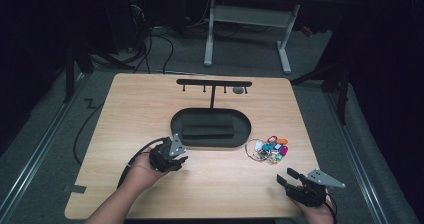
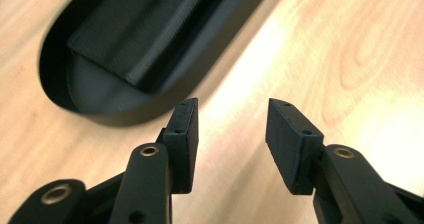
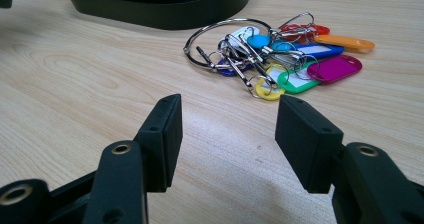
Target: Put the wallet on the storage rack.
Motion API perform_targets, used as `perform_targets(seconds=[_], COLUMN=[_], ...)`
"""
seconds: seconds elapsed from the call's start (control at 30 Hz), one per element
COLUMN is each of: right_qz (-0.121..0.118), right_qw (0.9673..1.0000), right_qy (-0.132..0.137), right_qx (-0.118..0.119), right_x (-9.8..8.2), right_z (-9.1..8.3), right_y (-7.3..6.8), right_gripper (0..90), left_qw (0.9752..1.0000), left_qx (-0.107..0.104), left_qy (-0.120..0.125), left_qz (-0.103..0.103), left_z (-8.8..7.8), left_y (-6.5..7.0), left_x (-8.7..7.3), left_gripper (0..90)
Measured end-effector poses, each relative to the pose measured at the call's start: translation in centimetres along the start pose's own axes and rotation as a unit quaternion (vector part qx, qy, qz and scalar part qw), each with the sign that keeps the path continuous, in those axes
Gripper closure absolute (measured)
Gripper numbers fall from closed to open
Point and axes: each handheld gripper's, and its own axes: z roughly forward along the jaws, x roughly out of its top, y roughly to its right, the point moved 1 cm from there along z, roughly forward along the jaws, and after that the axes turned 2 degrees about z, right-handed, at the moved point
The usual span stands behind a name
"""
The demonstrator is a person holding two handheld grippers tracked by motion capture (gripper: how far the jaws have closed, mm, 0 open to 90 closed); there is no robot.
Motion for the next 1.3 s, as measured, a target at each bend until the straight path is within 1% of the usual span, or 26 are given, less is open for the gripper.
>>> perform_targets(seconds=[0.1, 0.13, 0.17, 0.2, 0.33, 0.37, 0.47, 0.5, 0.53, 0.57, 0.63, 0.67, 0.7, 0.77, 0.8, 0.83, 0.87, 0.9, 1.0, 1.03, 1.1, 1.13, 1.17, 1.2, 1.23, 1.3], right_qz=[0.001, 0.001, 0.001, 0.001, 0.0, 0.001, 0.0, -0.001, -0.001, -0.001, -0.003, -0.003, -0.003, -0.004, -0.004, -0.005, -0.005, -0.008, -0.015, -0.018, -0.021, -0.024, -0.034, -0.034, -0.058, -0.083], right_qw=[1.0, 1.0, 1.0, 1.0, 1.0, 1.0, 1.0, 1.0, 1.0, 1.0, 1.0, 1.0, 1.0, 1.0, 1.0, 0.9999, 0.9999, 0.9999, 0.9997, 0.9996, 0.9993, 0.999, 0.9974, 0.9974, 0.9935, 0.9894], right_qy=[-0.001, -0.001, -0.001, -0.001, -0.002, -0.002, -0.002, -0.002, -0.002, -0.002, -0.002, -0.002, -0.003, -0.005, -0.005, -0.006, -0.006, -0.012, -0.014, -0.021, -0.03, -0.037, -0.063, -0.063, -0.097, -0.119], right_qx=[-0.001, -0.001, -0.001, -0.001, -0.001, -0.001, -0.001, -0.001, -0.001, 0.0, 0.003, 0.003, 0.004, 0.006, 0.006, 0.01, 0.01, 0.01, 0.011, 0.008, 0.004, 0.001, 0.004, 0.004, 0.01, 0.012], right_x=[0.0, 0.0, 0.0, 0.0, 0.0, 0.0, 0.0, 0.0, 0.0, 0.0, 0.0, 0.0, 0.0, 0.0, 0.0, 0.0, 0.0, 0.0, 0.1, 0.4, 0.6, 0.8, 1.7, 1.7, 2.5, 3.2], right_z=[0.0, 0.0, 0.0, 0.0, 0.0, 0.0, 0.0, 0.0, 0.0, 0.0, 0.0, 0.0, 0.1, 0.2, 0.2, 0.4, 0.4, 0.5, 0.6, 0.7, 0.8, 0.9, 1.3, 1.3, 2.1, 2.8], right_y=[0.0, 0.0, 0.0, 0.0, -0.1, -0.1, -0.1, -0.1, -0.1, -0.1, -0.1, -0.1, -0.1, -0.1, -0.1, -0.2, -0.2, -0.4, -0.7, -1.2, -1.4, -1.6, -2.4, -2.4, -3.3, -3.9], right_gripper=[44.9, 44.9, 44.9, 44.9, 44.9, 44.9, 45.0, 44.9, 44.9, 45.0, 44.9, 44.9, 44.9, 45.1, 45.1, 45.0, 45.0, 45.0, 45.8, 46.3, 46.3, 47.8, 52.3, 52.3, 54.4, 55.7], left_qw=[0.9999, 0.9999, 0.9996, 0.9996, 0.9987, 0.9979, 0.9973, 0.9966, 0.9966, 0.996, 0.9934, 0.9934, 0.9915, 0.9887, 0.9887, 0.9846, 0.9846, 0.9822, 0.9824, 0.9844, 0.9846, 0.9844, 0.9842, 0.9841, 0.9849, 0.9851], left_qx=[-0.007, -0.007, -0.013, -0.013, -0.025, -0.031, -0.032, -0.028, -0.028, -0.024, -0.01, -0.01, -0.002, 0.012, 0.012, 0.008, 0.008, -0.002, -0.001, 0.001, -0.001, -0.005, -0.005, -0.007, -0.008, -0.008], left_qy=[0.008, 0.008, 0.009, 0.009, 0.016, 0.023, 0.028, 0.033, 0.033, 0.037, 0.058, 0.058, 0.068, 0.086, 0.086, 0.103, 0.103, 0.103, 0.102, 0.093, 0.094, 0.103, 0.109, 0.113, 0.116, 0.12], left_qz=[-0.012, -0.012, -0.024, -0.024, -0.042, -0.052, -0.059, -0.07, -0.07, -0.078, -0.099, -0.099, -0.111, -0.122, -0.122, -0.141, -0.141, -0.157, -0.157, -0.149, -0.147, -0.143, -0.139, -0.137, -0.128, -0.123], left_z=[-0.4, -0.4, -0.7, -0.7, -1.1, -1.5, -1.9, -2.6, -2.6, -3.0, -4.1, -4.1, -4.6, -5.8, -5.8, -6.2, -6.2, -6.2, -6.0, -5.8, -5.7, -5.7, -5.7, -5.7, -5.7, -5.8], left_y=[0.8, 0.8, 1.2, 1.2, 2.0, 2.4, 2.7, 2.9, 2.9, 3.1, 3.2, 3.2, 3.1, 2.5, 2.5, 2.1, 2.1, 1.7, 1.7, 1.9, 2.0, 2.0, 2.1, 2.1, 2.2, 2.3], left_x=[-1.3, -1.3, -2.0, -2.0, -3.3, -4.2, -4.9, -6.0, -6.0, -6.6, -8.3, -8.3, -9.0, -9.6, -9.6, -10.0, -10.0, -10.3, -10.4, -10.5, -10.5, -10.5, -10.4, -10.3, -10.1, -10.0], left_gripper=[56.5, 56.3, 56.0, 56.1, 55.7, 55.9, 56.4, 56.3, 56.2, 56.2, 55.0, 54.9, 54.9, 53.4, 52.7, 51.5, 50.2, 48.1, 43.3, 42.4, 42.5, 42.5, 42.8, 42.8, 41.7, 41.0])
